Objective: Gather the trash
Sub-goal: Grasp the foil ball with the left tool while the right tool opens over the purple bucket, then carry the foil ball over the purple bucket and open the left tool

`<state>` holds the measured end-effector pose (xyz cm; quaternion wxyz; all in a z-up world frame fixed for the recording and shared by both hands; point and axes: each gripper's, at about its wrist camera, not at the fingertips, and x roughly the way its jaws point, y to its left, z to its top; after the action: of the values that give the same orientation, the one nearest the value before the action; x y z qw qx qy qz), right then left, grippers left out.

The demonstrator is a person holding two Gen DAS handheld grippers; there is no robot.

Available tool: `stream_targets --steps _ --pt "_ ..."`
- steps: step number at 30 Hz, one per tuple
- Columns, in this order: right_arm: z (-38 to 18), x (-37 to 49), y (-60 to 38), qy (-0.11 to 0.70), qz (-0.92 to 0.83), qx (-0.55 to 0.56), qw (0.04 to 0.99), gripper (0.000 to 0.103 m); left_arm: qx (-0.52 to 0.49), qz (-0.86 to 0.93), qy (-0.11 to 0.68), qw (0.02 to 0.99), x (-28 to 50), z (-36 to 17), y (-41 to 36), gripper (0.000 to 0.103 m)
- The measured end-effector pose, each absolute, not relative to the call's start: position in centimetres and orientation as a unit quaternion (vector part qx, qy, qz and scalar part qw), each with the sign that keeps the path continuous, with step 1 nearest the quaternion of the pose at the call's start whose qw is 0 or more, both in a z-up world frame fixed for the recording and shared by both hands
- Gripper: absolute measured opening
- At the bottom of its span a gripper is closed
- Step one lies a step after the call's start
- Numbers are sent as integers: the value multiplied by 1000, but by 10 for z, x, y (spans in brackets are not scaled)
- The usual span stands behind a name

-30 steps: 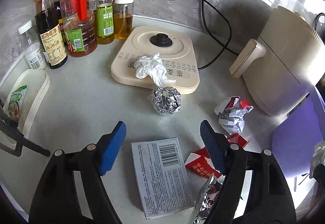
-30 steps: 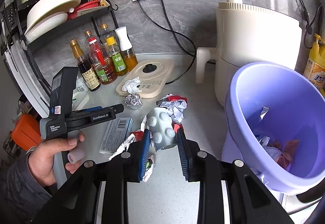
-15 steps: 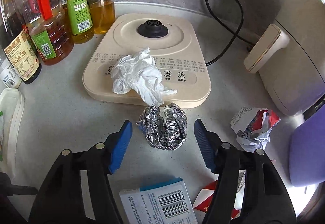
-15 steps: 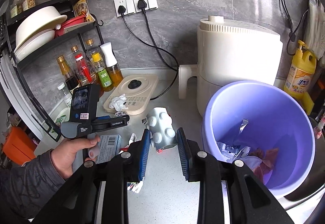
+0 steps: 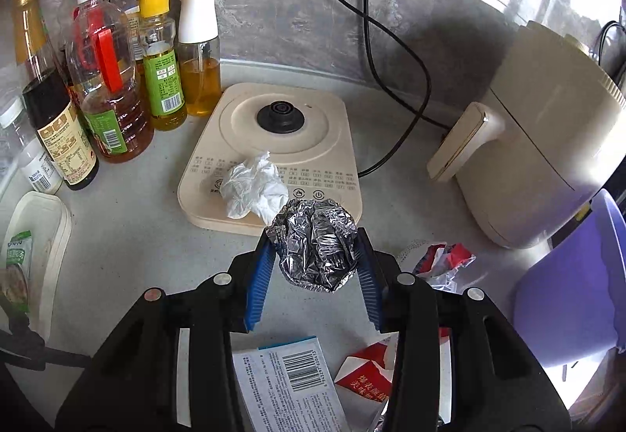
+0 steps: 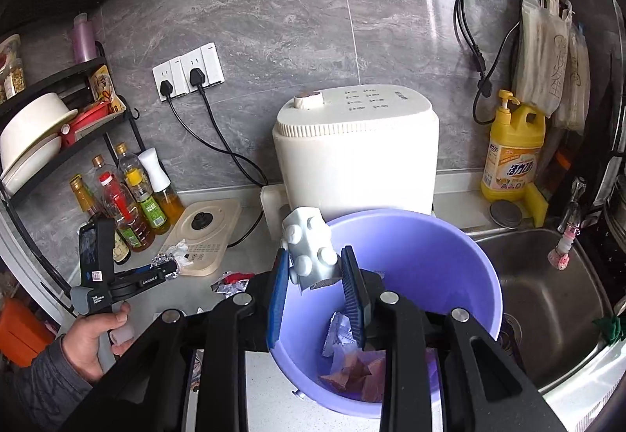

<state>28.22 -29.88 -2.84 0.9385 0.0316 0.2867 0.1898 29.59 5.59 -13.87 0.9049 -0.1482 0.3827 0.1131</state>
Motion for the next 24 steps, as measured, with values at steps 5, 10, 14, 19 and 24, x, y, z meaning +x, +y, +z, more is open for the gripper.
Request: stream_targets --steps 5,10,14,19,24 --pt "-13 296 -338 263 137 35 954 68 -150 79 352 920 283 -102 35 41" --pt "-7 297 -375 258 122 52 957 68 -128 28 312 941 272 -56 -3 41" --pt "-10 281 -404 257 113 64 958 68 -114 -14 292 949 271 -26 -35 41" --pt "-17 265 -429 262 102 72 957 69 -100 -67 279 953 275 -1 -81 41" --pt "-27 250 -460 267 87 86 956 69 -77 -116 279 950 285 8 -132 41"
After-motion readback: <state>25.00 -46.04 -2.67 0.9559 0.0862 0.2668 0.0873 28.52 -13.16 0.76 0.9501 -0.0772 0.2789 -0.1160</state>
